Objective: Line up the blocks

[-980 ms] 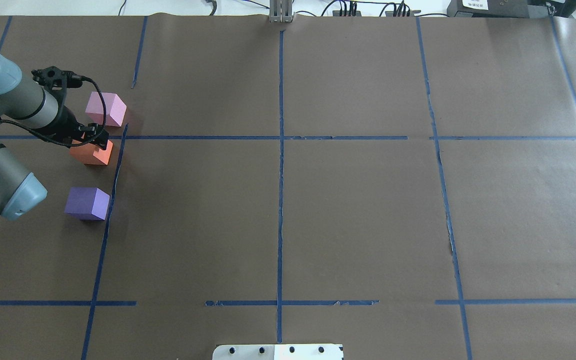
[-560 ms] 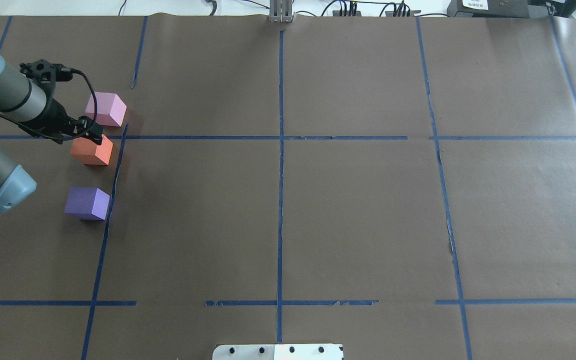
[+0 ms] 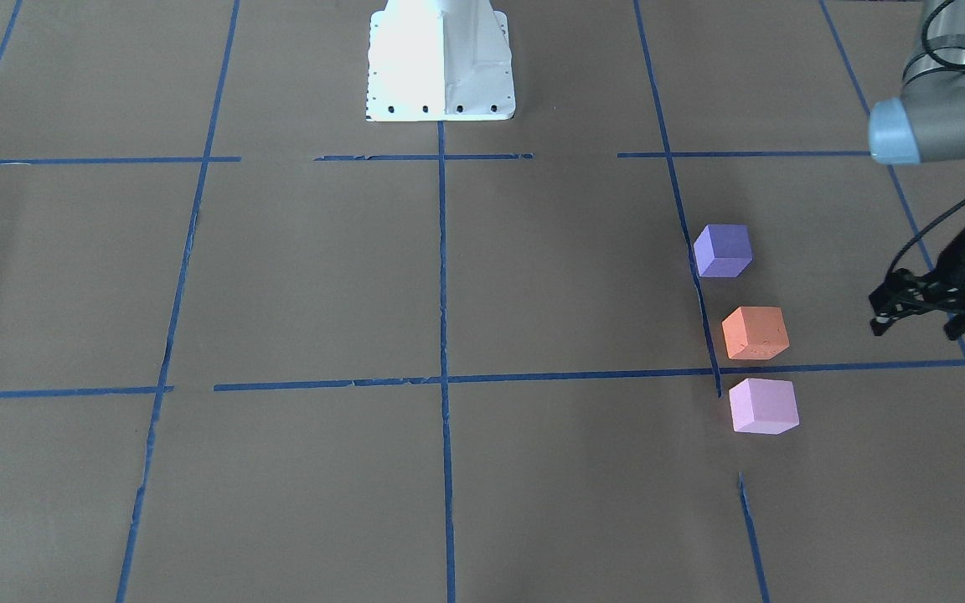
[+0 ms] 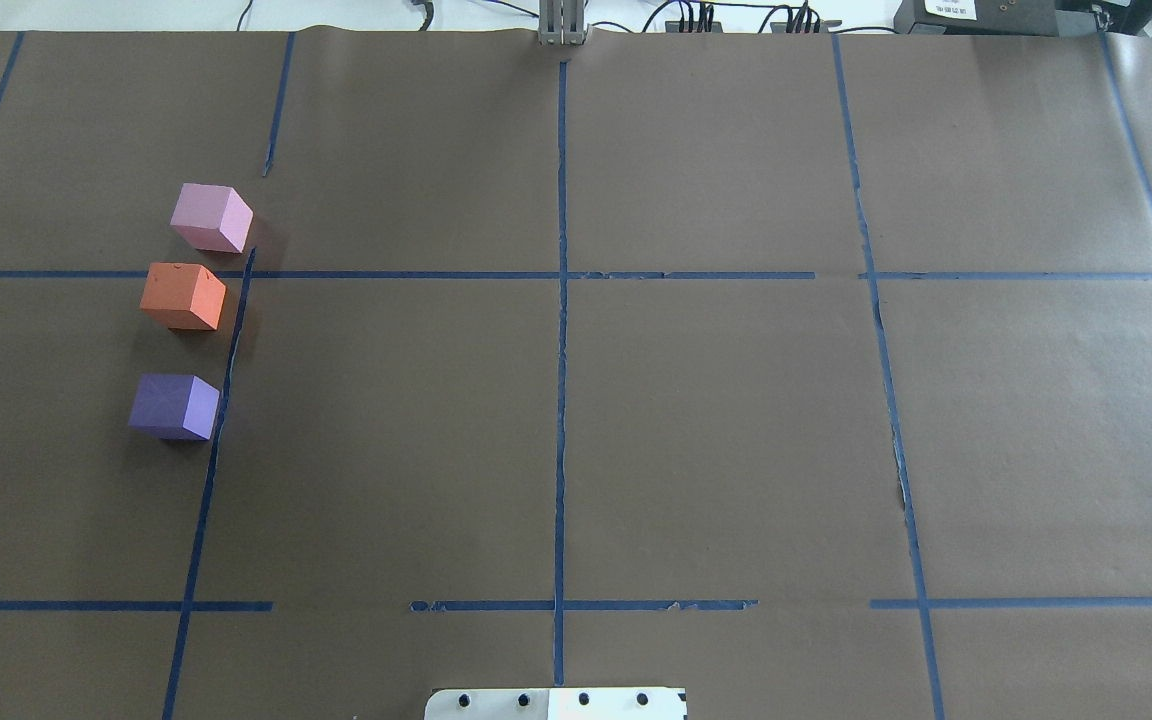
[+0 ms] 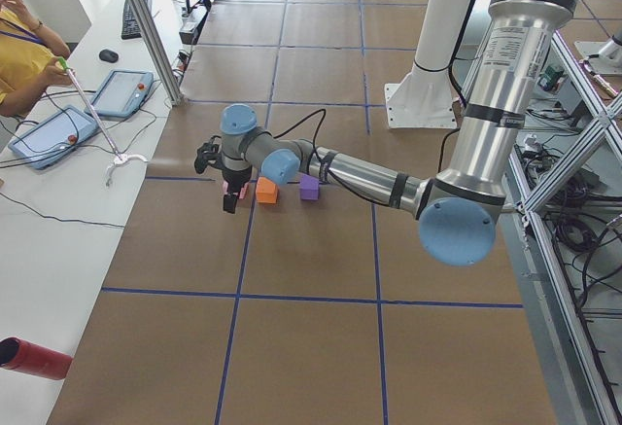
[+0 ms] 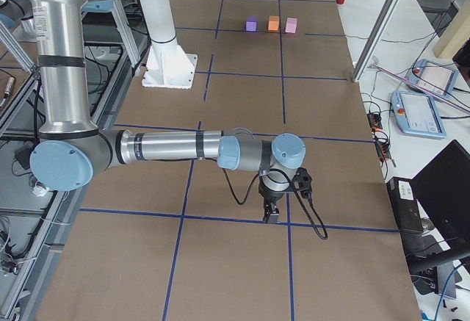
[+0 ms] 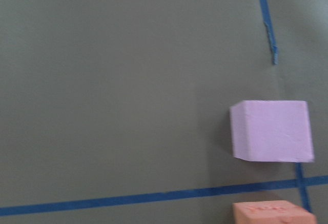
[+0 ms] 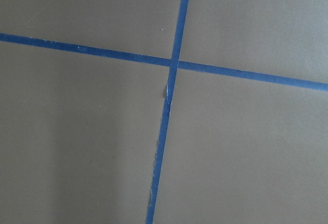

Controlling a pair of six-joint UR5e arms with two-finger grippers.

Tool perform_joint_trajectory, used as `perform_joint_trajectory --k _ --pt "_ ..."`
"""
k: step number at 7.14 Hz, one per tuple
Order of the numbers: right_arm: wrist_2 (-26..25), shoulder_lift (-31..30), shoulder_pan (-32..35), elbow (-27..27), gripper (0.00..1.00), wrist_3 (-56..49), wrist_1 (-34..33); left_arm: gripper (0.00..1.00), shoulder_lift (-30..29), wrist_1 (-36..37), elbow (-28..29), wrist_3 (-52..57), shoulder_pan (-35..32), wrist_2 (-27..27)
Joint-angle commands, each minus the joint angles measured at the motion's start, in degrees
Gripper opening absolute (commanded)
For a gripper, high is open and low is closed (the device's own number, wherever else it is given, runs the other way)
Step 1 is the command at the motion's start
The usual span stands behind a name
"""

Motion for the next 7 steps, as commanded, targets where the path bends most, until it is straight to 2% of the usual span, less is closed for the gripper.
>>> perform_joint_trajectory --k 1,2,4,7 --pt "0.0 0.0 0.0 0.0 1.00 0.0 0.0 1.00 7.3 3.3 0.4 16.3 -9.9 -0.2" --pt "0.0 0.0 0.0 0.0 1.00 0.0 0.0 1.00 8.7 3.3 0.4 15.2 -10.0 -0.5" --pt "0.0 0.0 0.0 0.0 1.00 0.0 0.0 1.00 9.5 3.2 0.4 12.9 -10.0 -5.0" --pt "0.0 0.0 0.0 0.0 1.00 0.0 0.0 1.00 9.3 3.1 0.2 13.1 -9.9 -4.8"
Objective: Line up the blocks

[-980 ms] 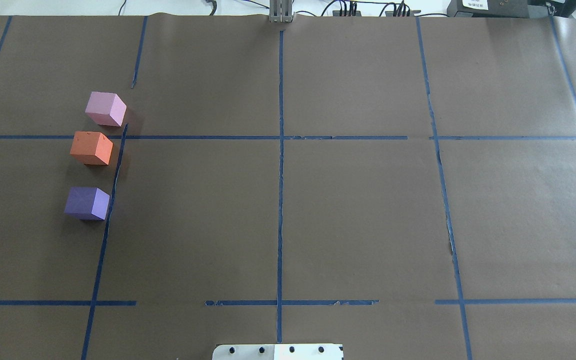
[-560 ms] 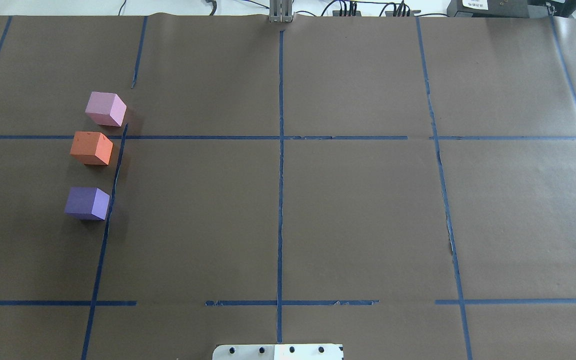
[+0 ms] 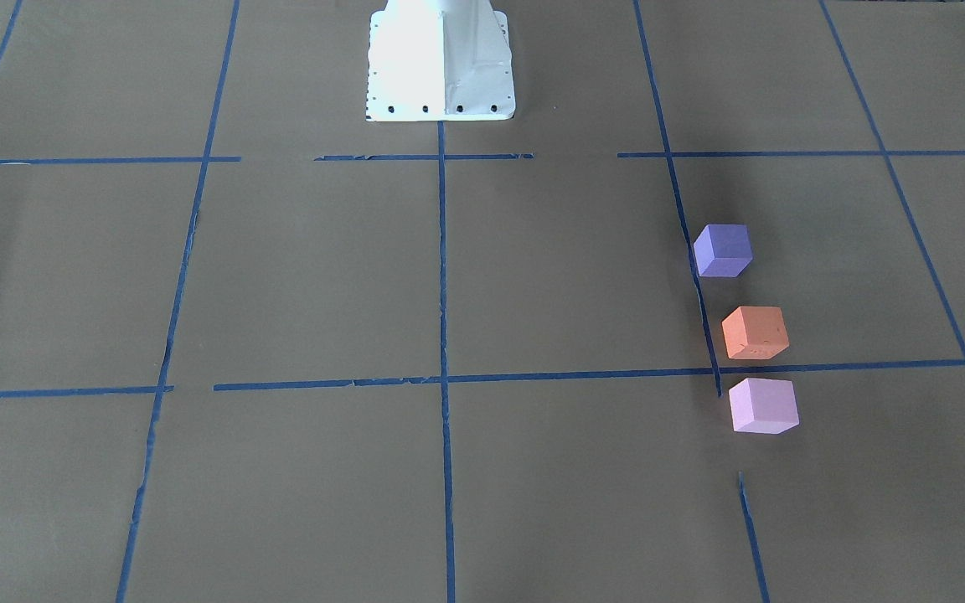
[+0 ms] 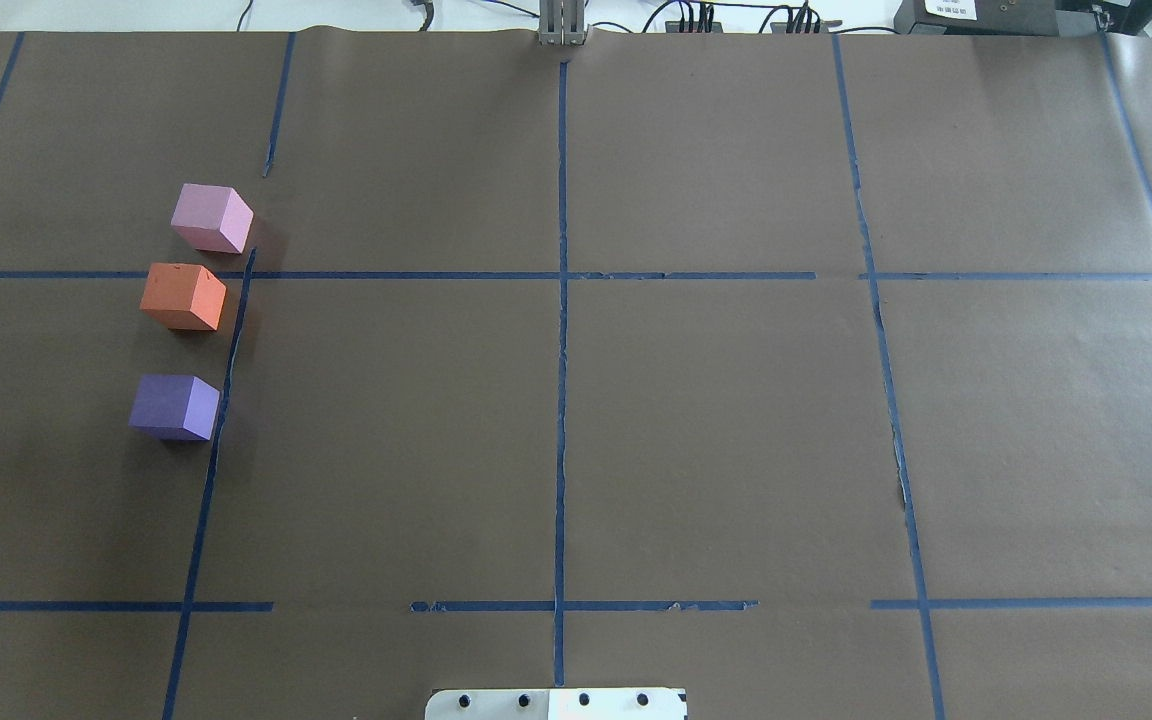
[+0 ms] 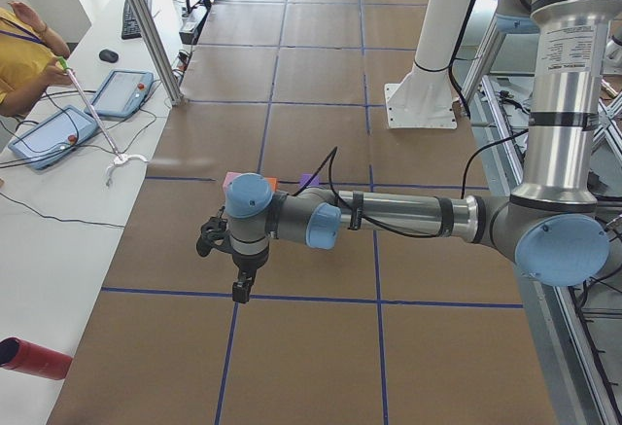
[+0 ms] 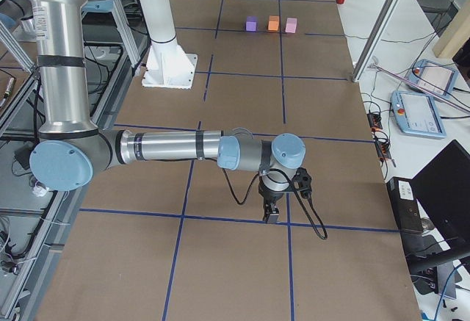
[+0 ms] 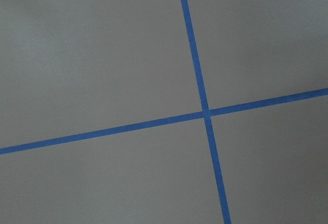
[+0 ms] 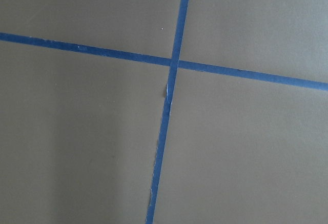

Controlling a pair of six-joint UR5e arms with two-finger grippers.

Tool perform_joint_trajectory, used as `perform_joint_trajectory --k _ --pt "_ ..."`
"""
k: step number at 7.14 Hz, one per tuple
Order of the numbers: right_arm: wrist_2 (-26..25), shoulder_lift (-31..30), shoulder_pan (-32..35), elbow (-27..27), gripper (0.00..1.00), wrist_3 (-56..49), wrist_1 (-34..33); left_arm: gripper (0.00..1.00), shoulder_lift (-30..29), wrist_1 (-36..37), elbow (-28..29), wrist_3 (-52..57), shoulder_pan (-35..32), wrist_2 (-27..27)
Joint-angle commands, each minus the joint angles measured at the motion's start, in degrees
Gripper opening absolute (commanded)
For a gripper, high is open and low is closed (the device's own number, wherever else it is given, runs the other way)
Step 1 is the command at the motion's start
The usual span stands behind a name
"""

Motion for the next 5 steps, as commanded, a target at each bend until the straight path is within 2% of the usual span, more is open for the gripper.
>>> perform_joint_trajectory --k 1,5 --pt "0.0 0.0 0.0 0.0 1.00 0.0 0.0 1.00 0.1 0.1 0.6 -0.3 0.1 -0.2" --pt "0.0 0.0 0.0 0.0 1.00 -0.1 0.0 1.00 -0.9 -0.1 -0.3 -0.2 0.2 -0.5"
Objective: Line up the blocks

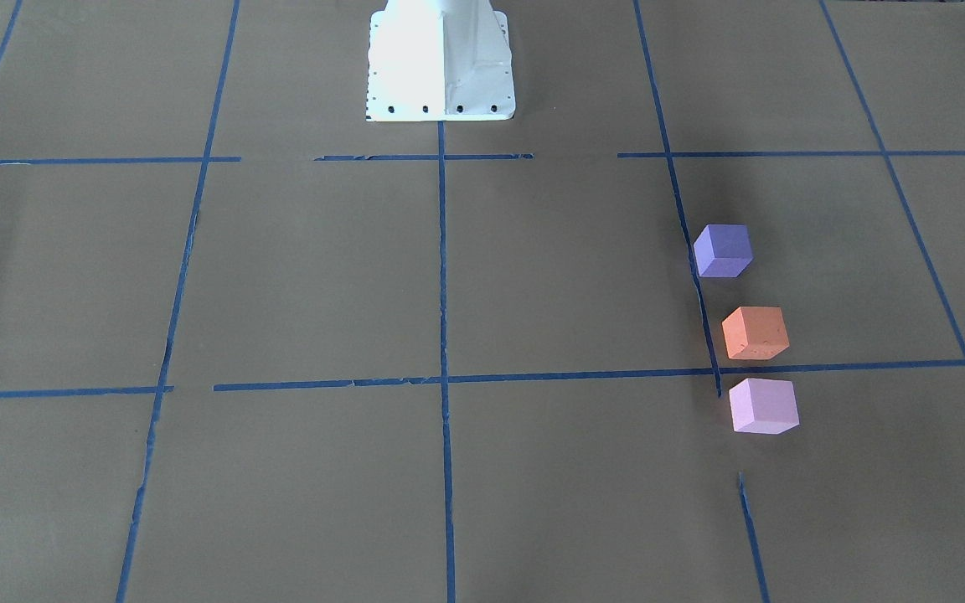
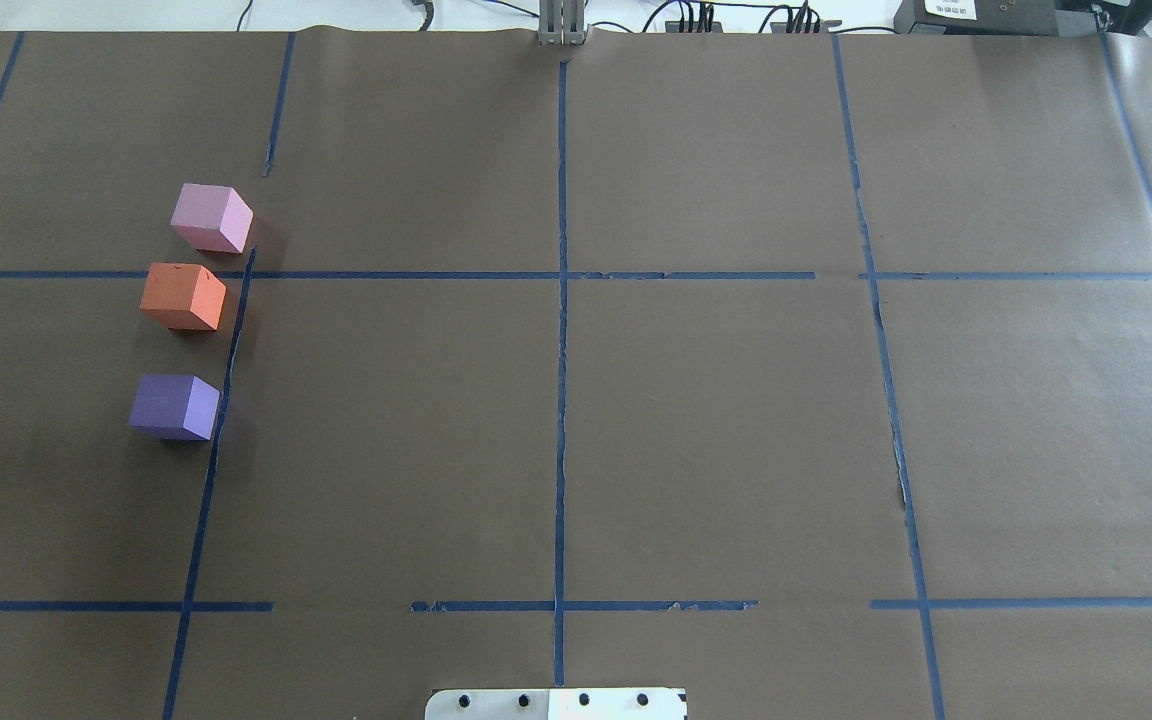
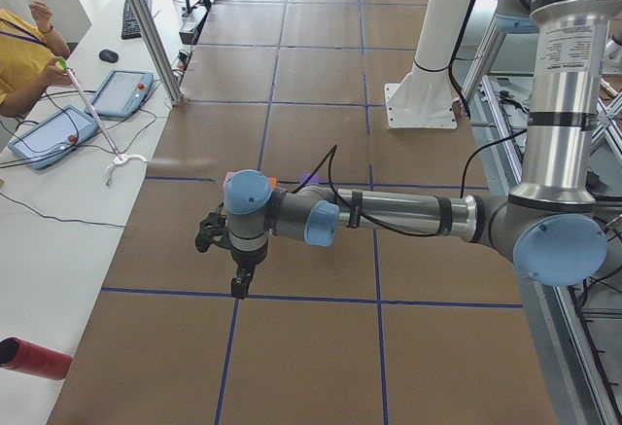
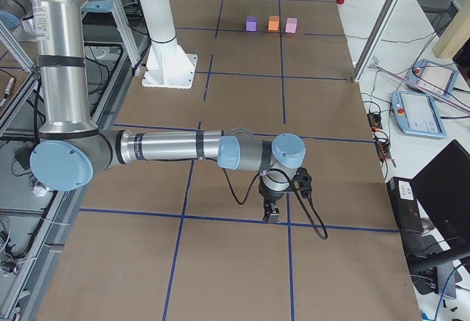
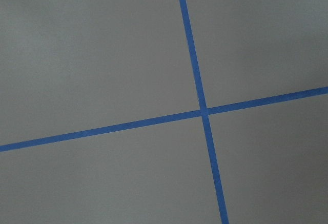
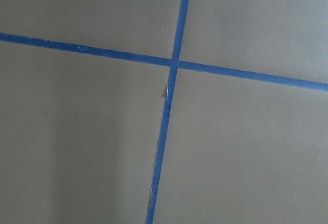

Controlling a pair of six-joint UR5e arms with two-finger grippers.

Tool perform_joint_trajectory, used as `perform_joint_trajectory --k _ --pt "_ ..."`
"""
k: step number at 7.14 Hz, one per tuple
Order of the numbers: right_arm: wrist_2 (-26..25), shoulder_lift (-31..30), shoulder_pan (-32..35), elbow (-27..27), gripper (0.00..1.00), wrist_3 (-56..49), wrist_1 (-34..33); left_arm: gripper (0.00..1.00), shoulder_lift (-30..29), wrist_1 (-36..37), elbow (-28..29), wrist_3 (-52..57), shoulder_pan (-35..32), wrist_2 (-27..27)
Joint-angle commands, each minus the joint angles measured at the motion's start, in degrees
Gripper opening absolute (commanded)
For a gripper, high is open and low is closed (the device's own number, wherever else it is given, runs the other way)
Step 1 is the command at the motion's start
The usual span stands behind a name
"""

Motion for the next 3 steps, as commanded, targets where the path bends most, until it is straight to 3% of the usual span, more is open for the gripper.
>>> perform_joint_trajectory --k 1,3 --pt "0.0 0.0 0.1 0.0 1.00 0.0 0.0 1.00 -0.3 0.0 0.1 0.3 0.1 -0.1" --pt "0.0 0.0 0.0 0.0 1.00 0.0 0.0 1.00 -0.3 -0.3 0.2 0.4 0.1 -0.1"
